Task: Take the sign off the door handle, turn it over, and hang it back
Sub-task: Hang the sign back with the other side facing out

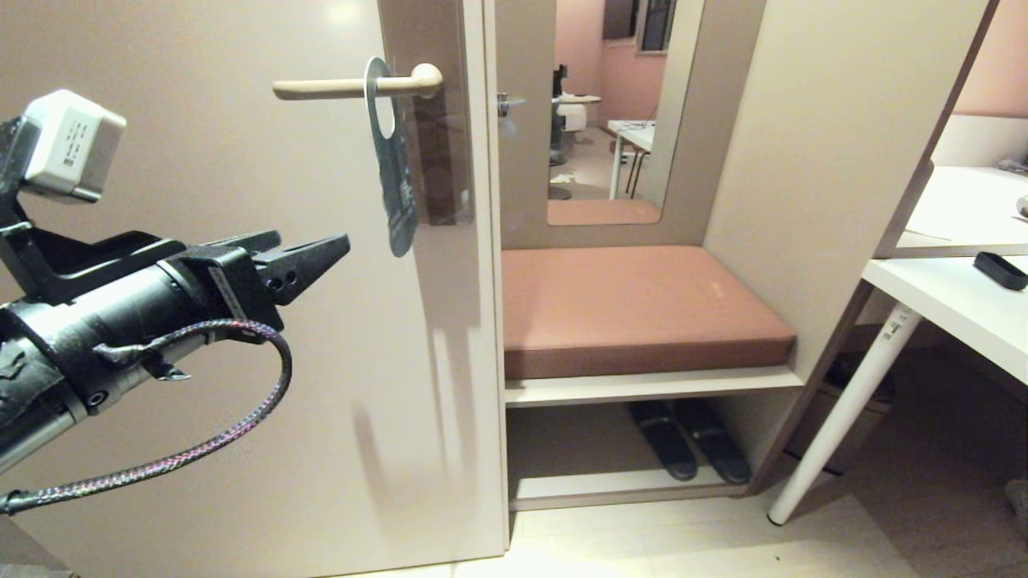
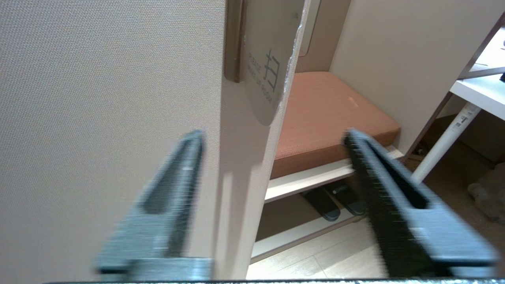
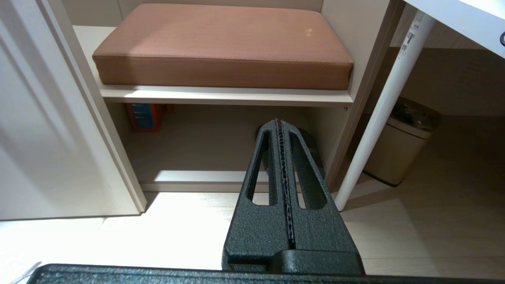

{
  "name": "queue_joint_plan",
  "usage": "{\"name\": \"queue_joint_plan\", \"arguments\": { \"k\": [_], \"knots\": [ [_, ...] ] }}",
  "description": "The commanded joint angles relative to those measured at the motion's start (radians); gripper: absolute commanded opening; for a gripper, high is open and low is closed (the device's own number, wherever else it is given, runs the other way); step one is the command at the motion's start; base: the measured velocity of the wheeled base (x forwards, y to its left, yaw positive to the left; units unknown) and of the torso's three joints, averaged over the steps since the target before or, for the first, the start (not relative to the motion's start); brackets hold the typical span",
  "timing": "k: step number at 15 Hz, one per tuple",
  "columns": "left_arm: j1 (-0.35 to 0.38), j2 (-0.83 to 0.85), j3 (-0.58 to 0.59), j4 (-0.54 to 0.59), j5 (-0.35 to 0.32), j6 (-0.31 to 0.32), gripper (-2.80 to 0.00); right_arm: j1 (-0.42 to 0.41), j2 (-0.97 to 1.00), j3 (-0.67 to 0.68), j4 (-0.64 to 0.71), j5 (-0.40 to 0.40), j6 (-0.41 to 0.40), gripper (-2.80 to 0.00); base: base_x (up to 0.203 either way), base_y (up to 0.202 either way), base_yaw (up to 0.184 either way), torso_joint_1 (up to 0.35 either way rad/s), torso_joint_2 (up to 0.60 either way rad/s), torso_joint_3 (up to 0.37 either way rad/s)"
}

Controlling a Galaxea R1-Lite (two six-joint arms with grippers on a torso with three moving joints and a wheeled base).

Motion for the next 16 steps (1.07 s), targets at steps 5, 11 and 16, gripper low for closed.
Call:
{"name": "queue_joint_plan", "arguments": {
  "k": [5, 11, 16],
  "knots": [
    [0.000, 0.007, 0.003, -0.004, 0.000, -0.004, -2.80, 0.000, 0.001, 0.000, 0.001, 0.000, 0.000, -2.80, 0.000, 0.000, 0.000, 0.000, 0.00, 0.000],
    [0.003, 0.042, -0.003, -0.005, -0.001, -0.004, -2.80, 0.000, 0.001, 0.000, -0.001, 0.000, 0.000, -2.80, 0.000, 0.000, 0.000, 0.000, 0.00, 0.000],
    [0.006, 0.119, -0.069, -0.007, -0.001, -0.006, -2.80, 0.000, 0.001, 0.000, 0.001, 0.000, 0.000, -2.80, 0.000, 0.000, 0.000, 0.000, 0.00, 0.000]
  ]
}}
